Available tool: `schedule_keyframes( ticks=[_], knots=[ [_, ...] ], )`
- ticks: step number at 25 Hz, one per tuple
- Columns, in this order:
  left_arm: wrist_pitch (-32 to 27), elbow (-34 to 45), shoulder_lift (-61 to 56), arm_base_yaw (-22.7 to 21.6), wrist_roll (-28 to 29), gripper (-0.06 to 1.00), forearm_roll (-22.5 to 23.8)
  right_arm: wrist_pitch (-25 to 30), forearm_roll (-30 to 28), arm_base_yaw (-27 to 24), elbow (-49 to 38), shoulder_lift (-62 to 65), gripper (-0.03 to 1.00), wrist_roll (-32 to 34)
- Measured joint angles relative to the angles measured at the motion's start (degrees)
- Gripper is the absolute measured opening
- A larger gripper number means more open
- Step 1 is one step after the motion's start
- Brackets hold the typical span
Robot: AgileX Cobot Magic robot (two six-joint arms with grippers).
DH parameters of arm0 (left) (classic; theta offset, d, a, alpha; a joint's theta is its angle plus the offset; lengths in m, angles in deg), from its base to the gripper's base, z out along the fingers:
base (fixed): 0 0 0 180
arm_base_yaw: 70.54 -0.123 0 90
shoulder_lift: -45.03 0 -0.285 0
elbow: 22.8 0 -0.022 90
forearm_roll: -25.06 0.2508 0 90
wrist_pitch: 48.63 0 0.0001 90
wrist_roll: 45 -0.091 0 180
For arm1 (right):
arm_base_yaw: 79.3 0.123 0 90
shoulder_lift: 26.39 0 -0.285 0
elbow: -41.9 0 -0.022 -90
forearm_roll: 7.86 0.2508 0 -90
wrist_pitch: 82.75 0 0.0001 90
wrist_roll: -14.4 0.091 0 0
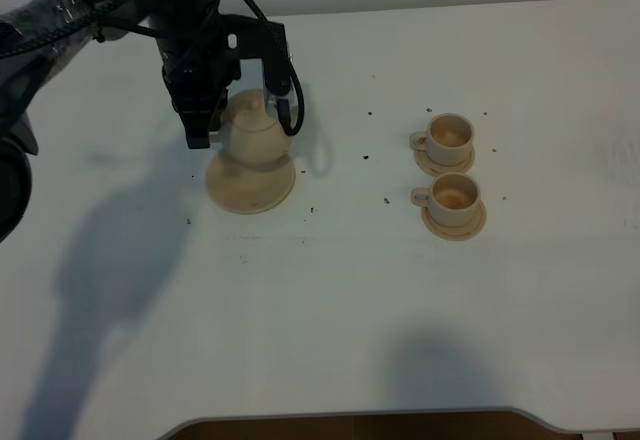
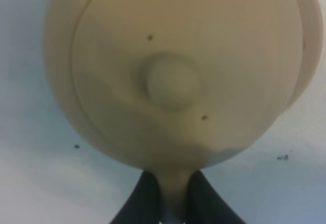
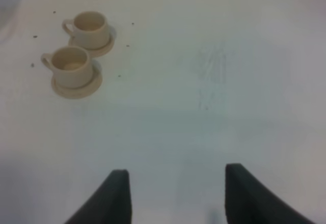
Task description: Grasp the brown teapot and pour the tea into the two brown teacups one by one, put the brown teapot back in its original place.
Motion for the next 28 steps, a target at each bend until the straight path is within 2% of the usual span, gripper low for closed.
schedule_keyframes(
  ticks=[5,9,16,28],
  knots=[
    [0.00,-0.48,-0.25,0.22,1.59,0.11,-5.64,0.00,0.00,0.00,0.00,0.00,0.44,0.00],
    [0.90,-0.48,-0.25,2.98,5.01,0.11,-6.63,0.00,0.00,0.00,0.00,0.00,0.44,0.00],
    [4.08,-0.48,-0.25,9.29,5.93,0.11,-4.39,0.00,0.00,0.00,0.00,0.00,0.44,0.00],
    [7.94,-0.48,-0.13,16.07,6.28,0.11,2.80,0.00,0.00,0.00,0.00,0.00,0.44,0.00]
  ],
)
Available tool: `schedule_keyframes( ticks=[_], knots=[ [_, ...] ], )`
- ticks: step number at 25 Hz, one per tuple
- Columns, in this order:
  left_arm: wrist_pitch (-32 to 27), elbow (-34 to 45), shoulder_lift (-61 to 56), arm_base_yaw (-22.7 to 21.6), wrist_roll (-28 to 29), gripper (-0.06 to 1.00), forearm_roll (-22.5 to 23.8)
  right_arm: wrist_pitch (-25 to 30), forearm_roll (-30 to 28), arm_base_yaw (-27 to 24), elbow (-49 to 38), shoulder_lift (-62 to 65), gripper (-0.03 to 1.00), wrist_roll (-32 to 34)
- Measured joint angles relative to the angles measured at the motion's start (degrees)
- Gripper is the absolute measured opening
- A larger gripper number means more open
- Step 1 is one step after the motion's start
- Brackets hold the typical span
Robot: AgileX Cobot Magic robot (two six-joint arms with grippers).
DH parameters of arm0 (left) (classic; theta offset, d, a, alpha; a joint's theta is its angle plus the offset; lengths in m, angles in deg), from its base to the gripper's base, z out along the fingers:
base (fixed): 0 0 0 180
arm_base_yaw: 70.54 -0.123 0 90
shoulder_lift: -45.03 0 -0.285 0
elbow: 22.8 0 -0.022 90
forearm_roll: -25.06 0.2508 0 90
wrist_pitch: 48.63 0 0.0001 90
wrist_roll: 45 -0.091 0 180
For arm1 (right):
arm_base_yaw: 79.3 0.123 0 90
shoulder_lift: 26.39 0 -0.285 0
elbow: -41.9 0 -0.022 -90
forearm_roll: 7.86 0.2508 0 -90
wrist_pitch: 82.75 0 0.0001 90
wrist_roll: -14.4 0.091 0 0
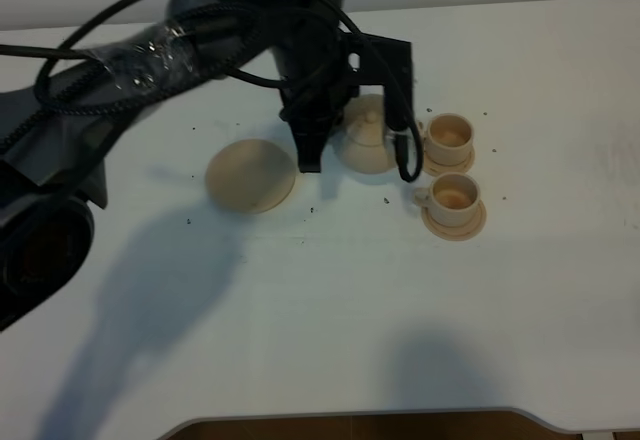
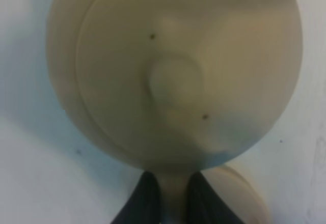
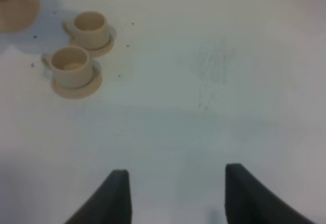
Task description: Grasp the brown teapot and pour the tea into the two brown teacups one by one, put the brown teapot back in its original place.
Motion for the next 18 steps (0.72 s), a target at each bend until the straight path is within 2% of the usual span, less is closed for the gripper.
schedule_keyframes(
  ticks=[8,18],
  knots=[
    [-0.31,0.00,0.06,3.52,1.82,0.11,7.72,0.00,0.00,0.00,0.00,0.00,0.44,0.00],
    [-0.92,0.00,0.12,6.42,2.11,0.11,12.96,0.00,0.00,0.00,0.00,0.00,0.44,0.00]
  ],
)
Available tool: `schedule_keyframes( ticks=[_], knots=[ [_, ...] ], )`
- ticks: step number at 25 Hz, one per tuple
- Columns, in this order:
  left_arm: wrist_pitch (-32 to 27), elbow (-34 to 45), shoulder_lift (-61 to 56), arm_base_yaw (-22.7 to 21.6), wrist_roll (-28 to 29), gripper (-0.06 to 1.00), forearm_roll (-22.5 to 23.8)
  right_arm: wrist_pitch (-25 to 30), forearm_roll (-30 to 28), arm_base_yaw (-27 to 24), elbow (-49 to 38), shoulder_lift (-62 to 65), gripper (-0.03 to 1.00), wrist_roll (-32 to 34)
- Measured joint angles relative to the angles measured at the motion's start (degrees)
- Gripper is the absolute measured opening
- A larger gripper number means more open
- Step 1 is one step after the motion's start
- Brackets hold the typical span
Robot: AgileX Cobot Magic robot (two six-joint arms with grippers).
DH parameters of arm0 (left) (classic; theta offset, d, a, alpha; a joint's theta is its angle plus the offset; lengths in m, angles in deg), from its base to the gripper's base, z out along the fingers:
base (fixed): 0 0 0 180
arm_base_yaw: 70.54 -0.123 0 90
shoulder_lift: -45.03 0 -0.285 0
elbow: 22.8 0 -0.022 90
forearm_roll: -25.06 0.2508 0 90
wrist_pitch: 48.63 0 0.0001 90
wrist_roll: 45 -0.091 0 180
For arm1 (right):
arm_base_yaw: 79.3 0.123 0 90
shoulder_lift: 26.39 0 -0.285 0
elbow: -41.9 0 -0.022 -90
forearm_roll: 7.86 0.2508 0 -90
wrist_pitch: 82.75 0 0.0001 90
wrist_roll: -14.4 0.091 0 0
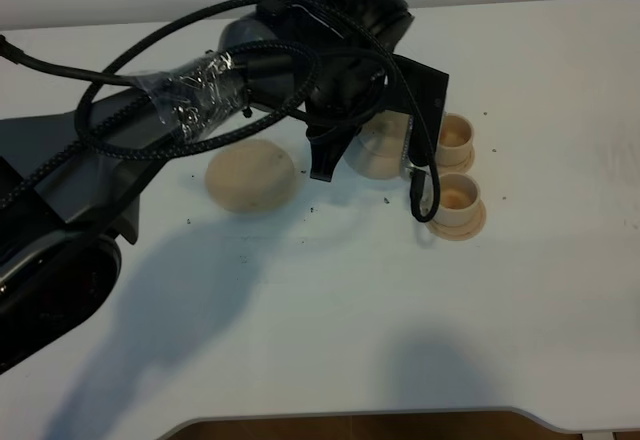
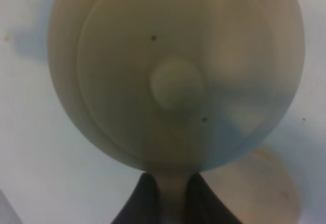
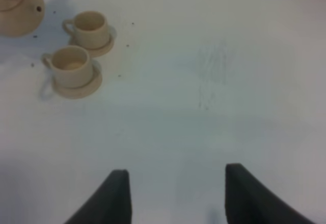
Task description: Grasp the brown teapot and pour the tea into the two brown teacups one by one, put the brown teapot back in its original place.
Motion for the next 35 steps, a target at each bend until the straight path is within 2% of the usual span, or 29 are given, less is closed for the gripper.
schedule_keyframes(
  ticks=[15,20,27,35],
  knots=[
    [-0.56,0.00,2.16,3.19,0.37,0.11,5.01,0.00,0.00,0.00,0.00,0.00,0.44,0.00],
    [-1.04,0.00,2.37,4.31,2.61,0.11,8.77,0.00,0.00,0.00,0.00,0.00,0.44,0.00],
    [-1.03,0.00,3.06,5.05,3.32,0.11,10.00,0.00,0.00,0.00,0.00,0.00,0.44,0.00],
    [-0.80,0.00,3.80,6.80,5.91,0.11,14.70,0.00,0.00,0.00,0.00,0.00,0.44,0.00]
  ],
)
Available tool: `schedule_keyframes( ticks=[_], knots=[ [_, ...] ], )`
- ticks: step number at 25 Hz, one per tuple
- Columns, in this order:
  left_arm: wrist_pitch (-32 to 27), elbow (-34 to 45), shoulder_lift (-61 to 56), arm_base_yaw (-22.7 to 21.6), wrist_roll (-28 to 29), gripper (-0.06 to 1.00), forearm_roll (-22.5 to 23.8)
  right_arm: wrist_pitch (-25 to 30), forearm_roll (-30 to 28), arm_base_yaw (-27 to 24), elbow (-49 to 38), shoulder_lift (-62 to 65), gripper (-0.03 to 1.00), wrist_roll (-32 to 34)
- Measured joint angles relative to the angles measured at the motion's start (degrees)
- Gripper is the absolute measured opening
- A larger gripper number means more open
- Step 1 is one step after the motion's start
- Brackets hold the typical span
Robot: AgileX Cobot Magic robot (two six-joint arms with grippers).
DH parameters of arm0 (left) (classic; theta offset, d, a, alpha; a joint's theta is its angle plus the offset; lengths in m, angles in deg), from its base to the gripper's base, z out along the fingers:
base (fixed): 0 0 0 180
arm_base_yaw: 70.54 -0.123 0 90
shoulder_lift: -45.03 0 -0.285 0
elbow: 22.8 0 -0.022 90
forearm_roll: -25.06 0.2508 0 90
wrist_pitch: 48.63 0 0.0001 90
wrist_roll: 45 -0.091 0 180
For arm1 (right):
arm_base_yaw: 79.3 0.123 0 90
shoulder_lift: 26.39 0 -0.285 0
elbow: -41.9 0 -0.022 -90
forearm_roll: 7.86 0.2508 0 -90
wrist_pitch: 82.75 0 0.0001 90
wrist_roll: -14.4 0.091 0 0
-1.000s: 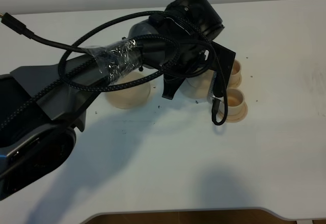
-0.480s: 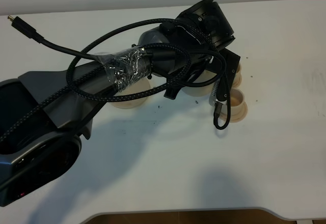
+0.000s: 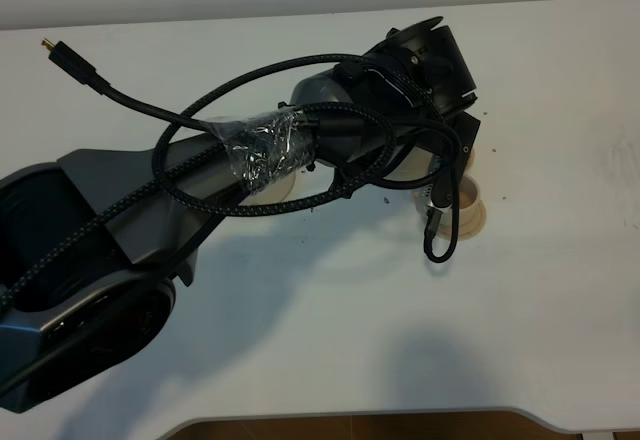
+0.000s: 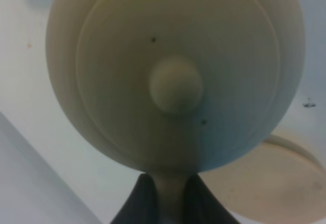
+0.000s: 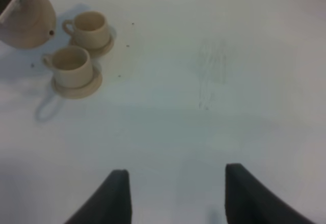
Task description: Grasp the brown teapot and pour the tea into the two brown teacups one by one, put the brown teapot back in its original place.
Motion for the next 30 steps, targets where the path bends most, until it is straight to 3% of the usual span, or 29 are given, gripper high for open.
schedule_keyframes(
  ticks=[19,30],
  knots=[
    [-0.06,0.00,0.06,1.47,1.02,0.11,2.58,0.00,0.00,0.00,0.00,0.00,0.44,0.00],
    [-0.18,0.00,2.37,2.04,1.71,0.11,6.81,0.00,0.00,0.00,0.00,0.00,0.44,0.00]
  ],
)
